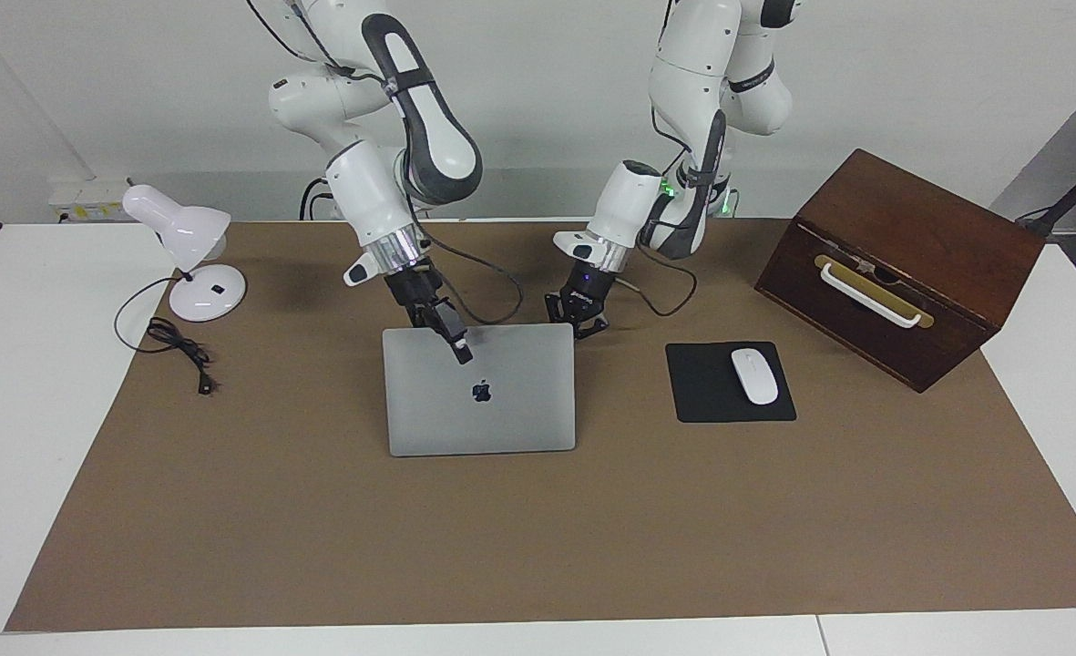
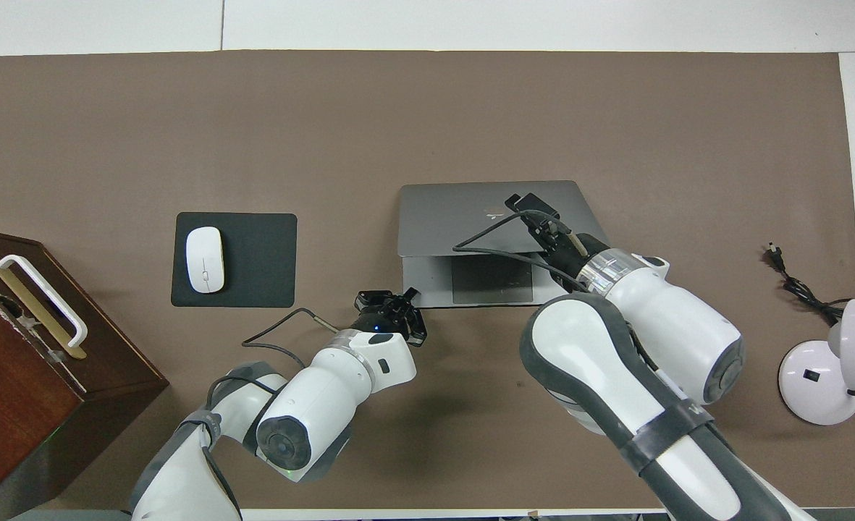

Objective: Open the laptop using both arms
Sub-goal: 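Lift the laptop lid upward with the right gripper while the left gripper holds the base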

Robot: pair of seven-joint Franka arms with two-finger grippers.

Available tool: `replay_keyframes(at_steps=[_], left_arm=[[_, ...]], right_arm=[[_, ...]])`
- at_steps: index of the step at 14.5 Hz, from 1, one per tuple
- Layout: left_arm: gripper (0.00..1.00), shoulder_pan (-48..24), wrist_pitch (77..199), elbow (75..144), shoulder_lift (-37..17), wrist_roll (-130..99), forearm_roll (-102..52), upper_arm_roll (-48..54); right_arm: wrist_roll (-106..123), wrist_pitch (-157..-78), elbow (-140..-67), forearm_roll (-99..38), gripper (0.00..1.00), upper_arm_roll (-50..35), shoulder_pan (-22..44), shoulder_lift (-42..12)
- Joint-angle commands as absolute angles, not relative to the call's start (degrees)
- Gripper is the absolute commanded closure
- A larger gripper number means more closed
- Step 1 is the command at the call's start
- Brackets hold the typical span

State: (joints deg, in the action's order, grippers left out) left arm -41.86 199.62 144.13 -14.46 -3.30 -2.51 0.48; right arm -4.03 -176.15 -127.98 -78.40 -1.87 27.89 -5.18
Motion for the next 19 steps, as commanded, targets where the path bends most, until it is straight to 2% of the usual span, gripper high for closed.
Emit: replay_keyframes(at_steps=[1,11,15,19], left_arm=[[1.0,-43.15,200.74,142.91,-16.61,-2.72,-2.28,-0.7],[1.0,-43.15,200.74,142.82,-16.7,-2.64,-2.29,-0.7],[1.0,-43.15,200.74,142.82,-16.7,-2.64,-2.29,-0.7],[1.0,-43.07,200.74,142.82,-16.7,-2.72,-2.29,-0.7]], right_arm=[[-0.97,-177.01,-120.25,-80.68,0.0,-1.93,27.51,-10.01],[-0.61,-175.35,-108.29,-79.72,0.0,-1.85,23.91,-14.59],[-0.62,-173.67,-107.22,-79.63,0.0,-1.84,22.59,-15.38],[-0.53,-174.46,-107.05,-79.02,0.0,-1.84,24.78,-14.86]])
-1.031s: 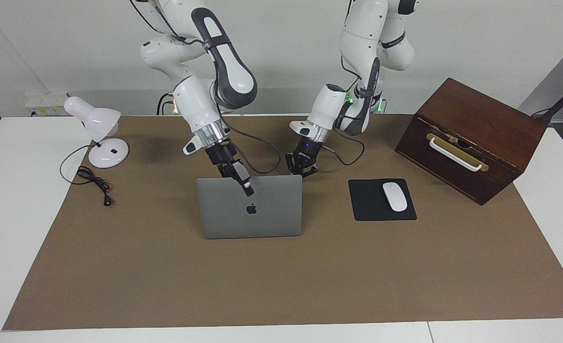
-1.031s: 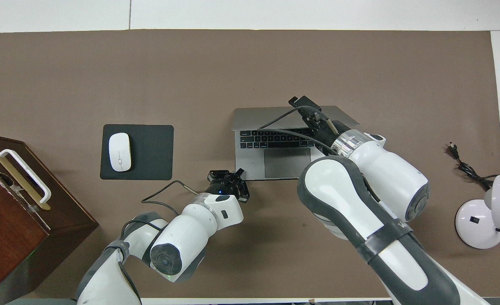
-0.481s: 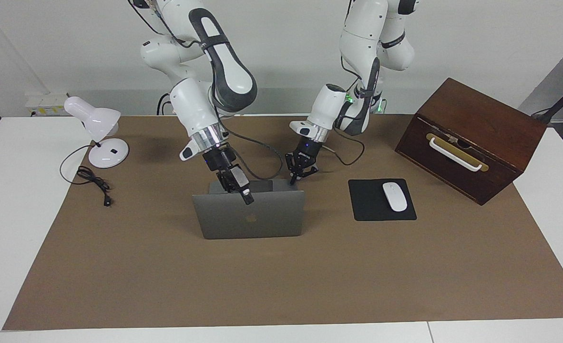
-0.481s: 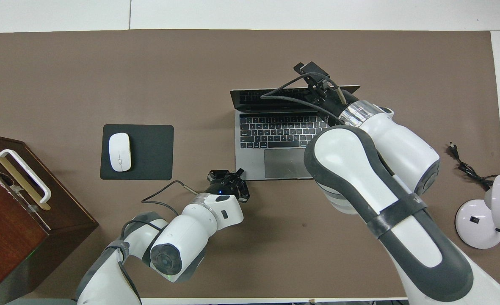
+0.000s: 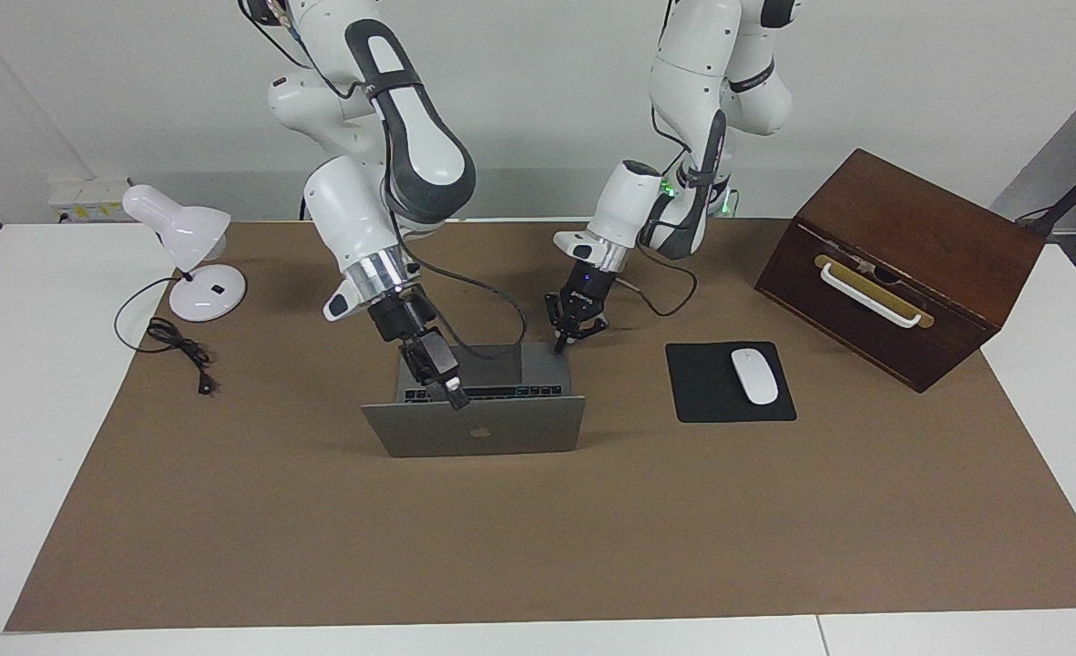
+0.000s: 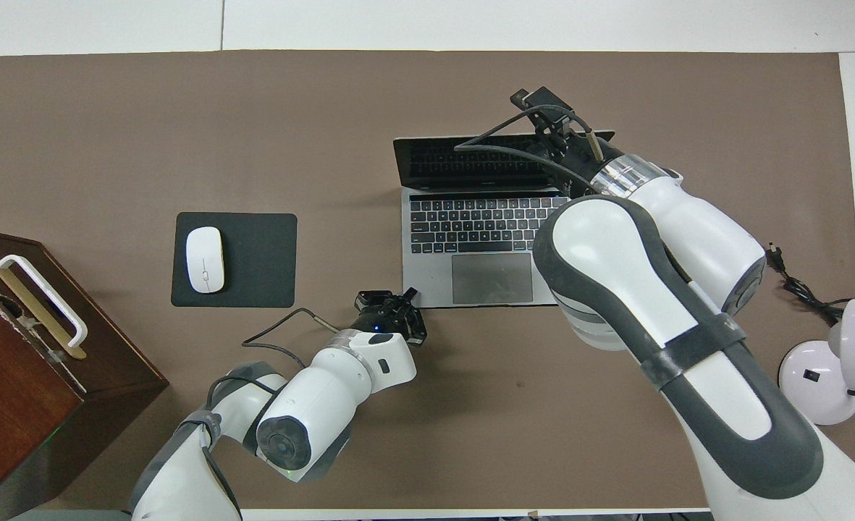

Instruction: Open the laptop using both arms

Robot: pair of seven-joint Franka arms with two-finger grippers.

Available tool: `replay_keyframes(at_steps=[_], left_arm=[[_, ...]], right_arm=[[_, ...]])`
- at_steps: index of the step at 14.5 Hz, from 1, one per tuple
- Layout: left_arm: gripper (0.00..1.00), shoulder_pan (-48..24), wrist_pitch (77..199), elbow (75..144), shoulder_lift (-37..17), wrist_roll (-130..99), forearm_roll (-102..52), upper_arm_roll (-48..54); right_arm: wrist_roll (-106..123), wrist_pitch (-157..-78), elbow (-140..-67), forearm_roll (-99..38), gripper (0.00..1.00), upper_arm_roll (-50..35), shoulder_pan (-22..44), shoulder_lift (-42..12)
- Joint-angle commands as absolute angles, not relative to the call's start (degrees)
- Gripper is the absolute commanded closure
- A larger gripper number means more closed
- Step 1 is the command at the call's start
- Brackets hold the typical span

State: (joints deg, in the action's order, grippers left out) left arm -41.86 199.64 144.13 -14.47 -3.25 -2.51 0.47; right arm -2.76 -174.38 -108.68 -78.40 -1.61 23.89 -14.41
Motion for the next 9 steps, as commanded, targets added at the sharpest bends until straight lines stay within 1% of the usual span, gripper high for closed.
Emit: replay_keyframes(at_steps=[1,3,5,6,8,9], left_arm=[[1.0,-42.98,200.74,142.82,-16.7,-2.72,-2.29,-0.7],[1.0,-42.63,200.74,142.21,-16.7,-2.72,-2.63,-0.7],[1.0,-42.28,200.66,140.89,-16.61,-3.86,-2.9,-0.62],[1.0,-42.28,200.65,140.89,-16.18,-4.74,-2.9,-0.62],[1.0,-42.1,200.04,140.98,-14.69,-5.71,-2.9,-0.7],[1.0,-41.32,198.56,140.98,-13.63,-5.8,-2.99,-0.7]], right_arm=[[-0.61,-174.98,-106.96,-79.01,0.0,-1.85,26.96,-13.9],[-2.19,-176.13,-106.96,-79.89,0.0,-2.55,31.09,-10.12],[-2.73,-178.14,-104.43,-78.85,0.0,-2.37,34.18,-9.58],[-1.59,-178.76,-102.5,-77.62,0.0,-2.29,34.28,-10.02],[2.18,-178.6,-97.23,-70.0,0.0,-1.94,32.27,-12.46],[3.33,-178.16,-95.03,-64.83,0.0,-1.93,29.65,-13.96]])
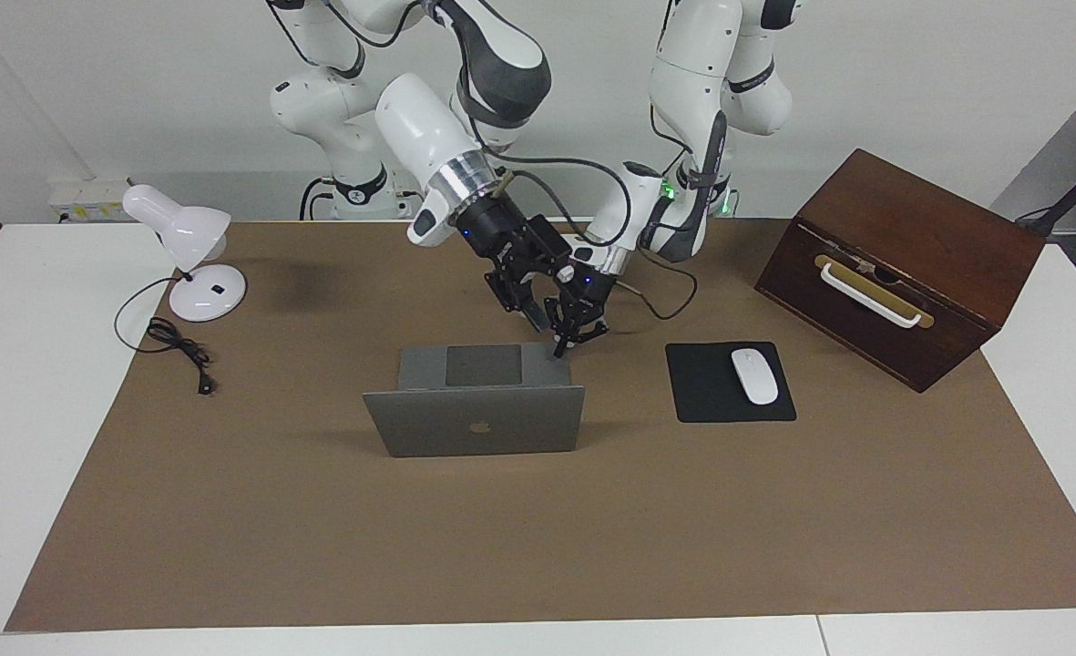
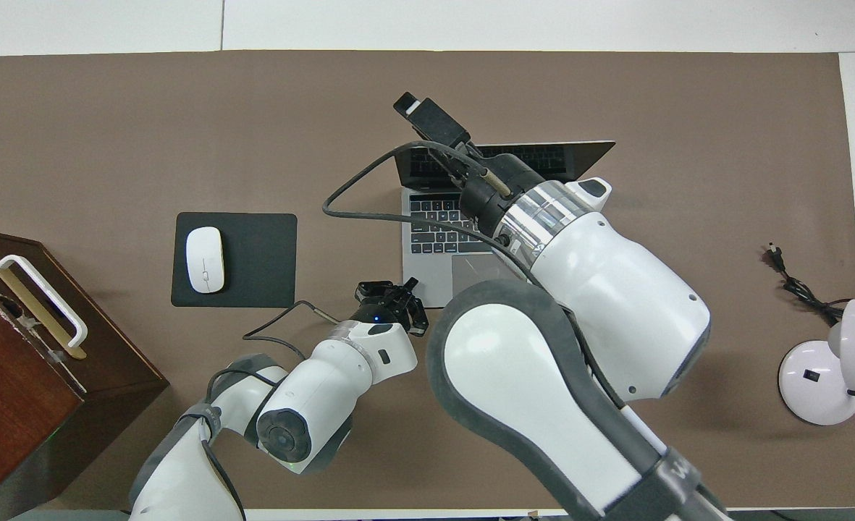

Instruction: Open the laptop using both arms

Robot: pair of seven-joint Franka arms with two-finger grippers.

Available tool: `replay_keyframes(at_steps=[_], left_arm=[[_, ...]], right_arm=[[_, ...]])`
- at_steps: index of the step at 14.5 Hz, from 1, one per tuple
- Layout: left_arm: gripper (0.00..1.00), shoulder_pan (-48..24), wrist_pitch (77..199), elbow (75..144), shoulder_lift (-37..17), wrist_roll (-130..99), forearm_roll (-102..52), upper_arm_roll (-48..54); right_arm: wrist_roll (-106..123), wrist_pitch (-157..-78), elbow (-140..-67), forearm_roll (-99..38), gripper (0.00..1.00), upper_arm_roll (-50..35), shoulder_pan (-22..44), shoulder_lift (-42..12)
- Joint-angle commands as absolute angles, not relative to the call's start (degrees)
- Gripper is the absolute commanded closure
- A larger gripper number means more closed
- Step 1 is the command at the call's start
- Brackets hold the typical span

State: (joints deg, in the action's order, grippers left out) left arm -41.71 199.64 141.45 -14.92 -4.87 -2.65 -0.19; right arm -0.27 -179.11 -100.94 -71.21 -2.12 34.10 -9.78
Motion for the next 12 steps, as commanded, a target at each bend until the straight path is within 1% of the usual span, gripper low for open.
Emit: replay_keyframes(at_steps=[1,3,6,7,10,12], left_arm=[[1.0,-40.53,196.28,140.98,-11.88,-5.8,-2.9,-0.62],[1.0,-39.29,189.27,140.89,-7.32,-5.8,-2.9,-0.7],[1.0,-37.09,178.37,140.54,-0.46,-5.54,-2.9,-0.79],[1.0,-36.39,175.37,140.02,0.95,-5.62,-2.9,-0.79],[1.0,-34.64,164.14,137.03,4.12,-5.1,-2.9,-0.88],[1.0,-31.83,153.34,133.0,6.32,-3.53,-2.81,-0.97]], right_arm=[[3.86,-177.2,-93.18,-59.29,0.0,-2.28,26.84,-14.84],[3.78,-169.85,-90.02,-47.52,0.0,-2.29,21.21,-16.08],[3.78,-154.48,-85.18,-34.06,0.0,-2.2,13.65,-16.44],[3.78,-148.94,-84.21,-30.53,0.0,-2.2,11.19,-16.09],[4.04,-130.57,-83.5,-28.31,0.0,-1.67,5.55,-13.28],[4.39,-119.67,-83.41,-23.59,0.0,-1.15,2.91,-11.26]])
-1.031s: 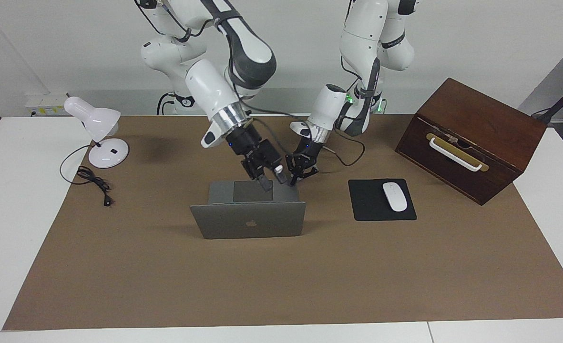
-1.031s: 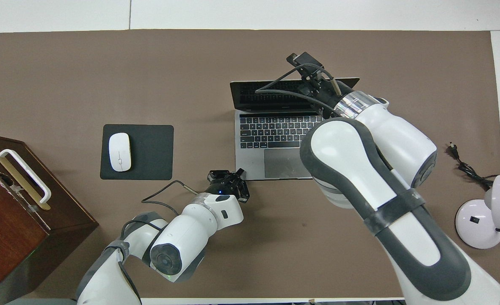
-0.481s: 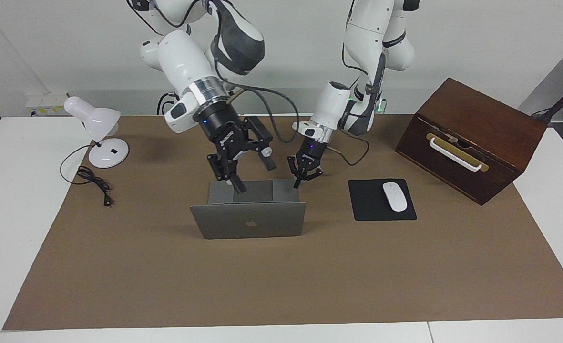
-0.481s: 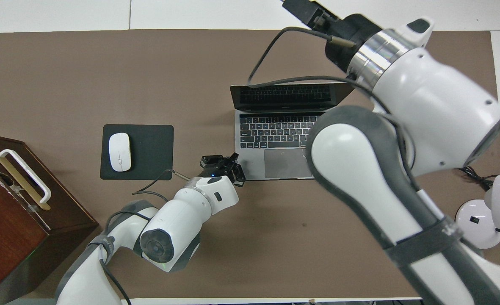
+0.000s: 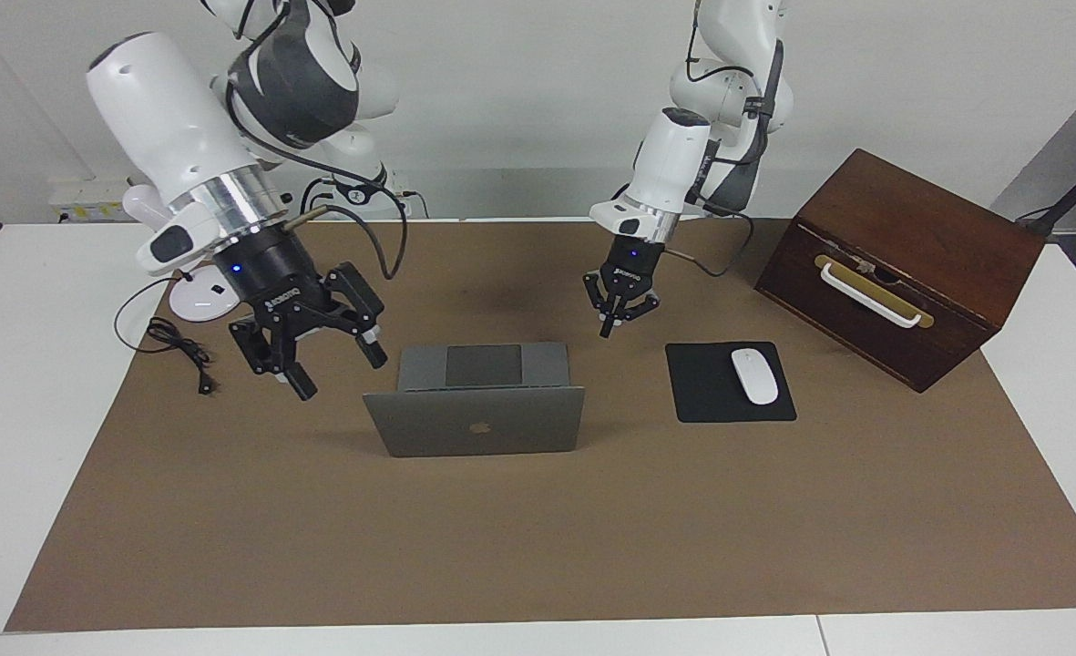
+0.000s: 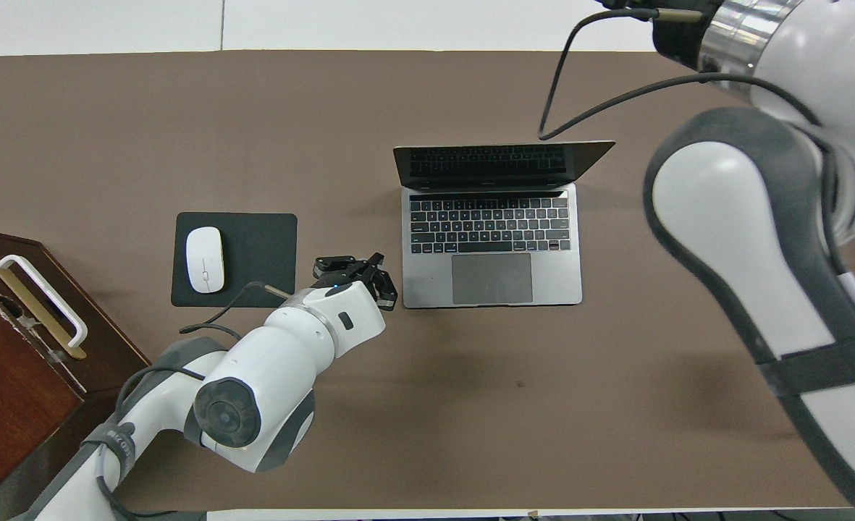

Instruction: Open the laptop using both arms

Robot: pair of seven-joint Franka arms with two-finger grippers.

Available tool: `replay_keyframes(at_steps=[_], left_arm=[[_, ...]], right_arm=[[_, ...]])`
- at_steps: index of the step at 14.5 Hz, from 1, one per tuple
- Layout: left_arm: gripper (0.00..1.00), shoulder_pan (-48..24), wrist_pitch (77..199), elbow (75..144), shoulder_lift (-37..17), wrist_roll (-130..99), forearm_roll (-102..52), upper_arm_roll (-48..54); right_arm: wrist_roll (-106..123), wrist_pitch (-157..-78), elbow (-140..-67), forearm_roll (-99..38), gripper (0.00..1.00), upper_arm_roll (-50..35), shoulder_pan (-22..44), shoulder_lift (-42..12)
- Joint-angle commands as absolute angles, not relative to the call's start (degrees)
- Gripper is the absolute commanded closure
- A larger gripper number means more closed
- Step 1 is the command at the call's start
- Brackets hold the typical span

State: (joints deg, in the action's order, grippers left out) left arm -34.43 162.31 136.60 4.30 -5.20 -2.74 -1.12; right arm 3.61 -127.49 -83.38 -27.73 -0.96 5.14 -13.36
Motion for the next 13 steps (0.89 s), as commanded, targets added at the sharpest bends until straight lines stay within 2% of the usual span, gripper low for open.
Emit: replay_keyframes(at_steps=[1,4,5,7,8,9,10,13], left_arm=[[1.0,-30.16,146.67,130.11,7.29,-1.69,-2.81,-0.97],[1.0,-24.54,130.21,122.54,8.52,2.28,-2.81,-0.97],[0.93,-22.96,125.9,120.34,8.53,2.11,-2.81,-0.97],[0.72,-20.93,117.72,115.6,8.26,1.23,-2.81,-1.05],[0.53,-19.7,114.47,113.84,8.09,-0.25,-2.81,-0.97],[0.24,-18.73,112.26,112.43,8.09,-3.22,-2.81,-1.05],[0.0,-18.11,110.93,111.72,8.17,-5.86,-2.64,-1.05],[0.0,-14.95,108.38,110.04,8.26,-6.24,-2.29,-0.97]], right_arm=[[3.96,-114.83,-83.41,-19.47,0.0,-1.06,2.55,-9.94],[0.37,-101.81,-84.02,-7.52,0.0,-0.7,2.02,-6.43],[-1.21,-99.08,-84.81,-4.16,0.0,-0.79,1.93,-5.28],[-3.51,-94.15,-86.74,-0.98,0.0,-0.7,0.71,-3.26],[-3.78,-93.0,-87.88,-0.27,0.0,-0.7,-0.6,-2.21],[-3.69,-92.64,-89.11,-0.09,0.0,-0.79,-2.18,-1.24],[-3.69,-92.55,-90.34,-0.09,0.0,-0.88,-3.42,-0.45],[-3.96,-92.9,-94.12,1.74,0.0,-0.88,-3.87,1.66]])
